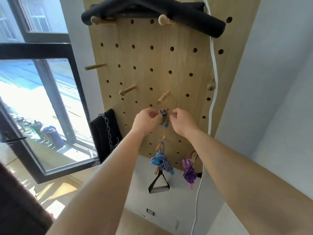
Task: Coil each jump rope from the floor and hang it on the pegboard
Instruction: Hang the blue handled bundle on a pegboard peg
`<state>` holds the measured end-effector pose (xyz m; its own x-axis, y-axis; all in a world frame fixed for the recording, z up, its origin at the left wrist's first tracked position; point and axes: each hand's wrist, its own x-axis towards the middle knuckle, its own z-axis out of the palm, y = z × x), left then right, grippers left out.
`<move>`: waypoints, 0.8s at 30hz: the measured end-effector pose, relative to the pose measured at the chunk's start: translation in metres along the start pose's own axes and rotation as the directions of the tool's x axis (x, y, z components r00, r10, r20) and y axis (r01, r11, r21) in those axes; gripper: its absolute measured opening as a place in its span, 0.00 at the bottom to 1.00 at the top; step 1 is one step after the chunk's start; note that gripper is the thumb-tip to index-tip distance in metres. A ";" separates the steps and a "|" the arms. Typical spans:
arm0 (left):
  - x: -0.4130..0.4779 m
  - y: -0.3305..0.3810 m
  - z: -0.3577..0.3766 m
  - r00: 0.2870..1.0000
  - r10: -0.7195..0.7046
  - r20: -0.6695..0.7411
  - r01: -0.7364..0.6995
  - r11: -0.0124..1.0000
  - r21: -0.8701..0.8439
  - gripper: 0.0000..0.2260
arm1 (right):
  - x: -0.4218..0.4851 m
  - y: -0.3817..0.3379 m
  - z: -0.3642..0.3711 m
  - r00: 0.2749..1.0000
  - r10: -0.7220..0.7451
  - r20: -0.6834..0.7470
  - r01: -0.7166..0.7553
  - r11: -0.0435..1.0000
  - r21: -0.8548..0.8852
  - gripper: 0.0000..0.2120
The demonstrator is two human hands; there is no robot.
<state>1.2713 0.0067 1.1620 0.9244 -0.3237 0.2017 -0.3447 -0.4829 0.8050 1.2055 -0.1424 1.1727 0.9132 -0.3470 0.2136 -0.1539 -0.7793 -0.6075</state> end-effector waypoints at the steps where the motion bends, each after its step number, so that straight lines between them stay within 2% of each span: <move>1: -0.013 0.001 -0.002 1.000 0.003 0.026 -0.005 0.997 0.076 0.16 | -0.011 0.000 -0.004 0.999 -0.025 0.030 0.027 0.998 -0.059 0.20; 4: -0.057 0.010 -0.010 0.995 -0.022 0.093 -0.006 0.956 0.292 0.21 | -0.051 -0.002 -0.017 0.990 -0.086 0.111 0.113 0.957 -0.267 0.21; 6: -0.086 0.018 -0.015 0.991 -0.046 0.122 -0.011 0.900 0.435 0.25 | -0.080 -0.001 -0.025 0.985 -0.077 0.154 0.131 0.917 -0.378 0.23; 10: -0.155 0.042 -0.022 0.988 -0.037 0.149 -0.066 0.773 0.631 0.26 | -0.146 0.001 -0.044 0.984 -0.047 0.172 0.128 0.858 -0.497 0.23; 15: -0.254 0.069 -0.016 0.988 -0.068 0.141 -0.051 0.712 0.700 0.23 | -0.239 0.011 -0.065 0.989 -0.019 0.144 0.088 0.866 -0.493 0.20; 24: -0.445 0.084 0.015 0.982 -0.158 0.108 0.031 0.689 0.724 0.28 | -0.411 0.048 -0.103 0.971 0.003 0.239 0.104 0.895 -0.433 0.21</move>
<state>0.8283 0.0975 1.1316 0.9442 -0.3291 0.0107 -0.3267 -0.9319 0.1574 0.7841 -0.0912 1.1347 0.9764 -0.2148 0.0231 -0.2066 -0.9597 -0.1907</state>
